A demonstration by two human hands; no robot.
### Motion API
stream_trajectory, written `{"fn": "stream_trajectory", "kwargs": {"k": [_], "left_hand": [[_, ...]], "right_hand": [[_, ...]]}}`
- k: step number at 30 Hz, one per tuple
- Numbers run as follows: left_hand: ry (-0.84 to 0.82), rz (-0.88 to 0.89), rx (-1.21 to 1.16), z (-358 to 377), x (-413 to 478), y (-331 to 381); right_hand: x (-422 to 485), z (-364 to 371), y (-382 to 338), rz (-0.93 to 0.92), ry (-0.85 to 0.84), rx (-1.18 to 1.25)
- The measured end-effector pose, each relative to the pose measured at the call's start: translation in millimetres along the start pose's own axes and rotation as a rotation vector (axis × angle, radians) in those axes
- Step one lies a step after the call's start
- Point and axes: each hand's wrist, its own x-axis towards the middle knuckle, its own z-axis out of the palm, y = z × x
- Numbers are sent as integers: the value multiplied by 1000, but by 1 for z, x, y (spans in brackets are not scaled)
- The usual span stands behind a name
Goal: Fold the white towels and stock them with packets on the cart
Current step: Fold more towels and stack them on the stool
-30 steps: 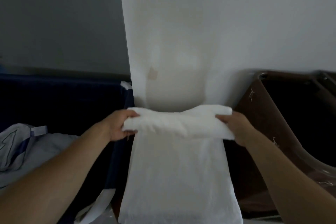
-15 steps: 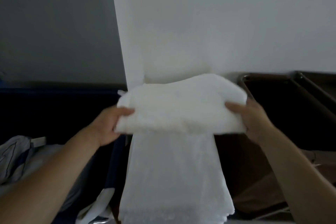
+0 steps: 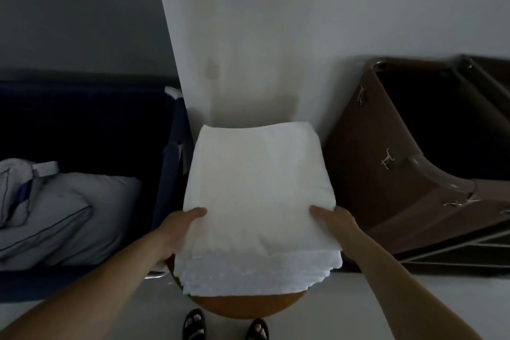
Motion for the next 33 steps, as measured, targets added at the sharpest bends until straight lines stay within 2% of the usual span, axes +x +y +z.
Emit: {"fn": "stream_trajectory", "kwargs": {"k": [2,4,7,11,16,18,20,22,24,28,33], "left_hand": [[48,106,70,4,3,3],[138,244,200,4,3,6],[239,368,343,-2,0,-1],[232,271,498,0,7,-41],[270,247,555,9,11,-44],[340,321,699,7,13,-34],[447,532,904,13,17,-17],[422,718,1086,28,20,6],[331,803,1250,44,30,19],[166,747,1348,53,52,-15],[209,726,1355,54,53,-48]], "right_hand": [[0,-1,-5,-37,17,-89],[-4,-2,-11,-159,76,-155],[-11,-2,-7,-284,113,-82],[-9,12,29,-159,86,-162],[-9,14,24,-127,212,-311],[-13,15,10,-224,331,-499],[-17,23,-11,-431,399,-697],[-14,39,-31,-621,327,-914],[-3,56,-37,-689,210,-1089],[22,65,0,-589,54,-1130],[24,62,22,-619,59,-1133]]}}
